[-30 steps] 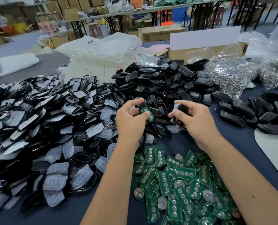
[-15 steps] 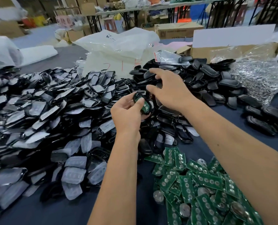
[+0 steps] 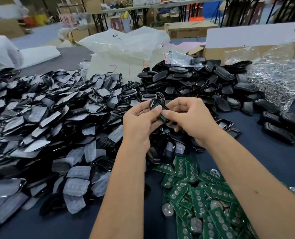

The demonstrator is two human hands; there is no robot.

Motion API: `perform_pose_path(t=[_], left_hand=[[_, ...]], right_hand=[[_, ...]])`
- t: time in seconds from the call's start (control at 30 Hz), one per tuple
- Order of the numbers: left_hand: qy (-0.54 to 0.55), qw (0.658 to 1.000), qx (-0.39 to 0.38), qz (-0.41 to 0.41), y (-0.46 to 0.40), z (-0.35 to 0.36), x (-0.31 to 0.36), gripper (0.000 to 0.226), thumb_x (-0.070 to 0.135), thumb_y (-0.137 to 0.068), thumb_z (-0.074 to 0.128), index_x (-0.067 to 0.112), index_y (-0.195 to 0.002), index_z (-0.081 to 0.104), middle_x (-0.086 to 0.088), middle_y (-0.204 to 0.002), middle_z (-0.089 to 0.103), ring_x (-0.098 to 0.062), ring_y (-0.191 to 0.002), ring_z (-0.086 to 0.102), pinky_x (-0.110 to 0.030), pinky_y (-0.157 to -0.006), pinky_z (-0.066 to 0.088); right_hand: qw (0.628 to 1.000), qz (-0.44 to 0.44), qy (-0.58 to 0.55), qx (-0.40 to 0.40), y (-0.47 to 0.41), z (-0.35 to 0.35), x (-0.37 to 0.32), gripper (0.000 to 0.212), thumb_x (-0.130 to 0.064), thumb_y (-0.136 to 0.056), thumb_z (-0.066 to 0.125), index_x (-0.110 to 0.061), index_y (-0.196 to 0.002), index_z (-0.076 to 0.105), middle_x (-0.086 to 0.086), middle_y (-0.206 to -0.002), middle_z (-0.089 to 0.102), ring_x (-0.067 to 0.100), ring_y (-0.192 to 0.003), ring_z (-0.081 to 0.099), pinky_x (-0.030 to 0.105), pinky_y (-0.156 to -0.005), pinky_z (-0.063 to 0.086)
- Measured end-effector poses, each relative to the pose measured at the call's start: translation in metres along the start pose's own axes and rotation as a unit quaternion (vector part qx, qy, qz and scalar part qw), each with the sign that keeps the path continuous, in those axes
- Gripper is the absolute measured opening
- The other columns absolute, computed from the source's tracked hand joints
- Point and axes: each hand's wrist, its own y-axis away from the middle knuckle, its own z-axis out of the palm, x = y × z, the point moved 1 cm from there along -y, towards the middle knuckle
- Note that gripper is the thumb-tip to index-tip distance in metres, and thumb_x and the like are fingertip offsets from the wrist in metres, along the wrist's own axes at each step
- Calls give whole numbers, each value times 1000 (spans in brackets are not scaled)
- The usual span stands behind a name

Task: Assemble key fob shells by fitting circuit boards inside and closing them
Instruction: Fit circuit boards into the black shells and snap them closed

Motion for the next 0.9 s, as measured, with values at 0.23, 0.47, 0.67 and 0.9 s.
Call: perform_pose_path(t=[0.23, 0.47, 0.67, 0.9], left_hand=[[7, 997, -45, -61, 4, 21, -15, 16, -8, -96, 59, 2, -97, 71, -11, -85, 78, -21, -73, 75, -28, -63, 61], [-63, 998, -14, 6, 12, 32, -22, 34, -7, -95, 61, 14, -73, 76, -5, -77, 76, -14, -68, 73, -27, -62, 60], [-81, 988, 96, 91, 13, 29, -8, 5, 4, -92, 73, 7, -96, 76, -8, -87, 74, -7, -67, 69, -28, -65, 62], [-50, 841, 429, 325, 11, -18, 32, 5, 11, -89, 69, 13, -94, 71, 7, -79, 66, 2, -67, 61, -17, -66, 51]], right_hand=[[998, 26, -37, 53, 10, -29, 8, 11, -2, -88, 80, 0, -95, 72, 6, -73, 66, 12, -54, 60, 23, -50, 51], [998, 36, -32, 41, 17, -36, 13, 11, -2, -90, 79, -1, -95, 69, 9, -77, 65, 12, -55, 60, 24, -51, 51], [999, -5, 3, 39, 4, -17, -6, 11, -8, -91, 79, -3, -93, 70, 10, -78, 70, 15, -56, 62, 25, -53, 53], [968, -123, 219, -4, -19, 49, -31, 13, -24, -91, 78, -16, -82, 74, -2, -75, 73, 17, -72, 70, 36, -72, 57]])
